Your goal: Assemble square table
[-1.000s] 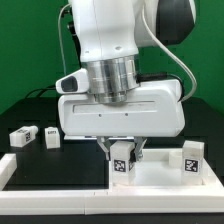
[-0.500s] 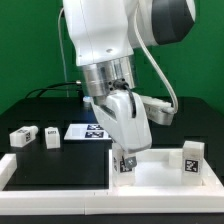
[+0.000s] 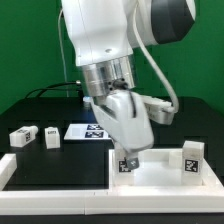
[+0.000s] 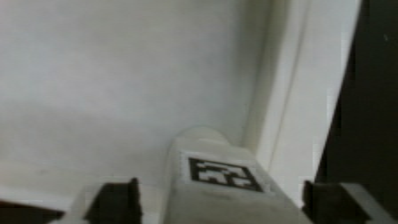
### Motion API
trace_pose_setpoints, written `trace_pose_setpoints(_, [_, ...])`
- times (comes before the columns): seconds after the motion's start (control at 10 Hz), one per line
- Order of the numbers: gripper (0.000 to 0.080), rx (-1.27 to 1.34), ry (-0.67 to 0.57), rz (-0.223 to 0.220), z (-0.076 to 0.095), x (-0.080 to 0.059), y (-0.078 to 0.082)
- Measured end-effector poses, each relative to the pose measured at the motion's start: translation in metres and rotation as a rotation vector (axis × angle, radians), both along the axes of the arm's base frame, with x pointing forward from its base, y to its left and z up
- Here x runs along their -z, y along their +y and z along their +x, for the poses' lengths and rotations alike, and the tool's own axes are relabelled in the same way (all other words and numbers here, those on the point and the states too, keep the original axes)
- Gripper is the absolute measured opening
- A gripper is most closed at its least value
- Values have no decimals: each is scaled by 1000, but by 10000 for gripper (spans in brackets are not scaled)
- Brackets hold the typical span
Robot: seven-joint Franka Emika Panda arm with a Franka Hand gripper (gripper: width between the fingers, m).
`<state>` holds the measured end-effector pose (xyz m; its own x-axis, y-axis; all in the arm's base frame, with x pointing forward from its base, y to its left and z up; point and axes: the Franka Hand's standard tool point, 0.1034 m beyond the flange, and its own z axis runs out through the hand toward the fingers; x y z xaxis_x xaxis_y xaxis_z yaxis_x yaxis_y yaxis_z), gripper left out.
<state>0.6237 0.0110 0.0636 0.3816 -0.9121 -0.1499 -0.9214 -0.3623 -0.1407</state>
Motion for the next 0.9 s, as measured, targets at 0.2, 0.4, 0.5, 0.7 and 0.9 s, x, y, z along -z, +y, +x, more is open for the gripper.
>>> trace_pose_setpoints(0.2, [634,-322,-50,-31,0,-1,-1])
trace_pose_setpoints(0.4, [647,-464,-77,-42,0,-1,-1])
trace_pose_setpoints(0.5, [648,-589,-98,-58,0,-1,-3])
trace_pose_setpoints(0.7, [648,-928,-129,-136,2,-3,-6])
trace_pose_setpoints(0.9, [648,-1054,-138,-156,3,-3,-5])
